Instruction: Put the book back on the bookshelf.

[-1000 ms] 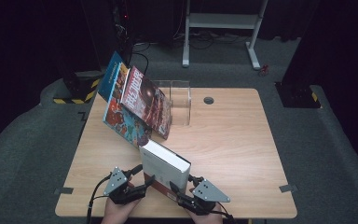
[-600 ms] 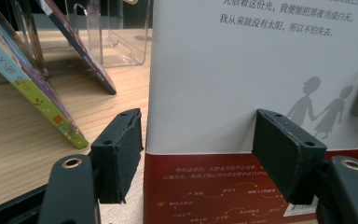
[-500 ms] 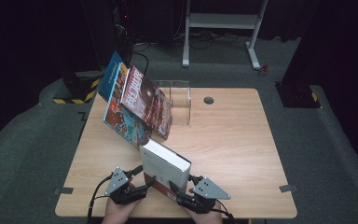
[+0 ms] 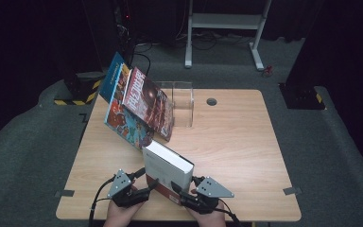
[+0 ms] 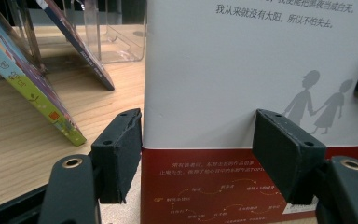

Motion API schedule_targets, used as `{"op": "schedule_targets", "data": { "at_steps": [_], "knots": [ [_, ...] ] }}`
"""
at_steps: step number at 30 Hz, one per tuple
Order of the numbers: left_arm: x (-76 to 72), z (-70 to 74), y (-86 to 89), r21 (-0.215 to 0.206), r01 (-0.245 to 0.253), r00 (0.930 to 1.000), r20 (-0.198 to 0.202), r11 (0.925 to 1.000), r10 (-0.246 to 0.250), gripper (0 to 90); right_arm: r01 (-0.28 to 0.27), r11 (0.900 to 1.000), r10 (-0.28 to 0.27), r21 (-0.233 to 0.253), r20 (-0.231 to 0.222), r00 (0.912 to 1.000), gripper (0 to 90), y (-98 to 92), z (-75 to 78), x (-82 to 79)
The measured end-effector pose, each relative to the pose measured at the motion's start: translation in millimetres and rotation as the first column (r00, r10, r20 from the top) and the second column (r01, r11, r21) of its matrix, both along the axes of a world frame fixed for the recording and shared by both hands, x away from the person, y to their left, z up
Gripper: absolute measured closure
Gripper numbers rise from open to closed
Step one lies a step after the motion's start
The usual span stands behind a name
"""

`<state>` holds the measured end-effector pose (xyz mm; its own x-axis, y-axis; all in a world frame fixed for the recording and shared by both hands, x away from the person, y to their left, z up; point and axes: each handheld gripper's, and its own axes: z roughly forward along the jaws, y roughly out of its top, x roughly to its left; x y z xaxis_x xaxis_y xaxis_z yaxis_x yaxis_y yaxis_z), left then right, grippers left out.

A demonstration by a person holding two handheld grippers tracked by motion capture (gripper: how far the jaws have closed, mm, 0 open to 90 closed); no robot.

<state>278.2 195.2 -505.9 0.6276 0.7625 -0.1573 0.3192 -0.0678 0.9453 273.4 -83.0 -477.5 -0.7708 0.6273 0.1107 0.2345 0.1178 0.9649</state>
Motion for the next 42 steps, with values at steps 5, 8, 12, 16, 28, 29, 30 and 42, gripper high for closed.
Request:
{"op": "schedule_targets", "data": {
  "at_steps": [5,8,12,16,28,29,30,42],
  "knots": [
    [0.6,0.8,1.7,-0.003,0.000,1.0000,-0.002,1.0000,0.000,33.3,-0.040,0.999,0.040,-0.010,0.004,0.9992,53.3,0.0,1.3,-2.4],
    [0.9,1.1,2.0,-0.002,0.002,1.0000,-0.003,1.0000,-0.002,33.2,-0.041,0.999,0.041,-0.013,0.002,0.9992,53.8,0.5,1.9,-3.1],
    [1.1,1.6,2.7,-0.002,0.003,1.0000,-0.001,1.0000,-0.003,33.1,-0.039,0.999,0.039,-0.017,0.003,0.9992,54.1,1.1,2.3,-4.0],
    [2.0,2.8,4.9,-0.005,-0.007,1.0000,-0.002,1.0000,0.007,33.5,-0.034,0.999,0.034,-0.028,0.012,0.9993,54.4,1.8,3.9,-5.7],
    [5.1,6.6,13.3,-0.018,-0.037,0.9993,-0.007,0.9992,0.037,33.8,0.028,0.999,-0.027,-0.046,0.018,0.9995,54.7,-3.0,11.0,-5.0],
    [5.6,7.0,14.5,-0.017,-0.040,0.9992,-0.005,0.9990,0.040,33.8,0.034,0.998,-0.033,-0.047,0.023,0.9992,54.7,-3.8,11.3,-4.4],
    [6.2,7.5,16.2,-0.015,-0.045,0.9990,-0.006,0.9989,0.045,33.9,0.041,0.998,-0.040,-0.049,0.023,0.9990,54.7,-4.6,11.7,-3.9],
    [15.8,9.0,28.9,0.023,-0.077,0.9964,-0.033,0.9967,0.078,34.1,0.110,0.990,-0.106,-0.088,0.050,0.9931,54.8,-9.9,17.9,5.3]
  ]
}}
